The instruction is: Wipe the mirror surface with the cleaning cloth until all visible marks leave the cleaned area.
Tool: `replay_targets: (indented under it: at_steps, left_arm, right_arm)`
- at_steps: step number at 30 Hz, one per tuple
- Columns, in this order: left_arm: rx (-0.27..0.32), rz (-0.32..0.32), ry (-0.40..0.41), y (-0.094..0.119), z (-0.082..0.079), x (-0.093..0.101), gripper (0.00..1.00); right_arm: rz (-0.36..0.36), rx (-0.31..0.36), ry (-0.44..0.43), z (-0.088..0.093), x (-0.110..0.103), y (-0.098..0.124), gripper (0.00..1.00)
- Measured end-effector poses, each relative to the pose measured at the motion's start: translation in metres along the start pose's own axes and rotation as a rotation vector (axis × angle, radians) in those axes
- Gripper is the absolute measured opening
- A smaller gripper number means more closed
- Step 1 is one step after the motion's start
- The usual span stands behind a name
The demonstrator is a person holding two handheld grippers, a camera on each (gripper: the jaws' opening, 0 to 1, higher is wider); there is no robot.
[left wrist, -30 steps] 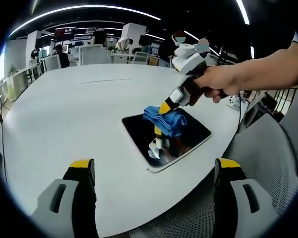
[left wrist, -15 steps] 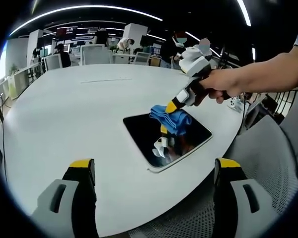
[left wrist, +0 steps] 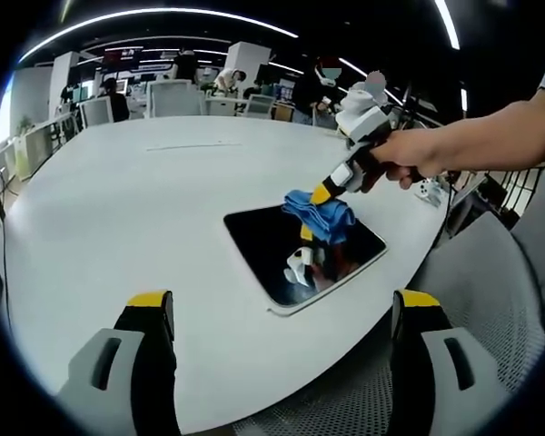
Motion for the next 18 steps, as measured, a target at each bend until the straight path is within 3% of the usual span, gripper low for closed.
replay_targets:
  at_steps: [18]
  left_arm:
    - [0.008, -0.002, 0.025, 0.0003, 0.0002, -0.0010, 0.99]
  right_arm:
    - [0.015, 0.006, -0.009, 0.0011, 0.0077, 0.0035, 0.00]
Point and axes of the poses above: the point that each gripper's makers call its tool centre point, and the gripper's own axes: y roughly backward along the fingers, x roughly to its right, z roughly out of its underside, the point moved 2 cm from there along y, roughly backward along the fingers, and after that the axes turned 9 degrees about -y, right-handed, at the moved point
